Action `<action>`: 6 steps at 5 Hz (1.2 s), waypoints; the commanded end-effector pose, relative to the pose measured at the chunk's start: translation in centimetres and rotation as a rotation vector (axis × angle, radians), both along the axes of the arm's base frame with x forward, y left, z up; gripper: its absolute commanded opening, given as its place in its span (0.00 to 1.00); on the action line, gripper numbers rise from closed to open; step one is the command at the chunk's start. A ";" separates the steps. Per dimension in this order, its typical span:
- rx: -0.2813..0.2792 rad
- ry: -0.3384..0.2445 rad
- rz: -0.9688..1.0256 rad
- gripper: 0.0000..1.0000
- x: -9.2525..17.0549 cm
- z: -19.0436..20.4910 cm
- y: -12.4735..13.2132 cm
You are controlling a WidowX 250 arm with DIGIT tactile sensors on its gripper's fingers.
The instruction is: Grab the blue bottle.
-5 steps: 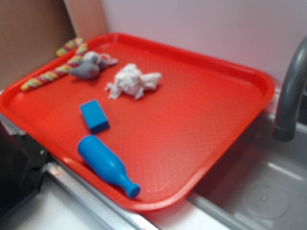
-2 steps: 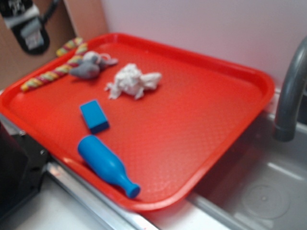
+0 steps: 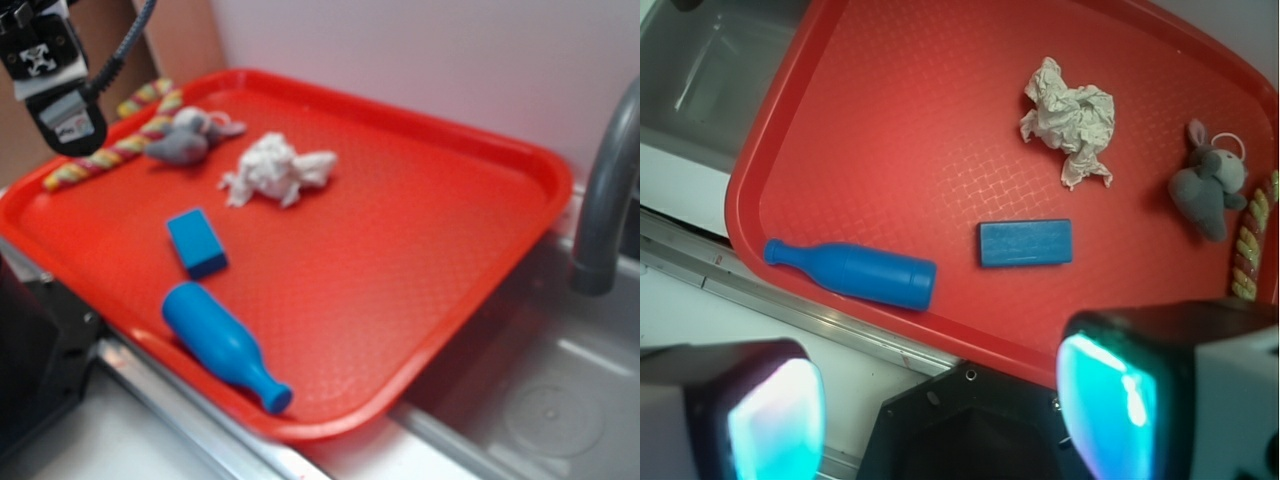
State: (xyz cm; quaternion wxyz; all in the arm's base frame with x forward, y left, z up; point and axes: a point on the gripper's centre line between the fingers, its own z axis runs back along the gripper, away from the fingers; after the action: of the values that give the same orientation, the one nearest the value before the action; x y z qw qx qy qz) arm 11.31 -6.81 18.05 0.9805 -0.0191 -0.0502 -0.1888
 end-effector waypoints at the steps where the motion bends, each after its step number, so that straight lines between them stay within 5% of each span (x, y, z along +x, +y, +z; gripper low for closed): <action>1: -0.003 -0.014 -0.008 1.00 0.1 0.4 -0.2; 4: 0.051 0.065 -0.607 1.00 2.3 -8.4 -2.3; 5: 0.095 -0.029 -0.753 1.00 -0.9 -9.8 -3.1; 6: 0.105 -0.020 -0.797 1.00 -2.8 -12.0 -3.5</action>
State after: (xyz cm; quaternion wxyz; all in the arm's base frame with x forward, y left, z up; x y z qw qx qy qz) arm 8.67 -10.08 5.88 0.8330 0.0155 -0.0318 -0.5521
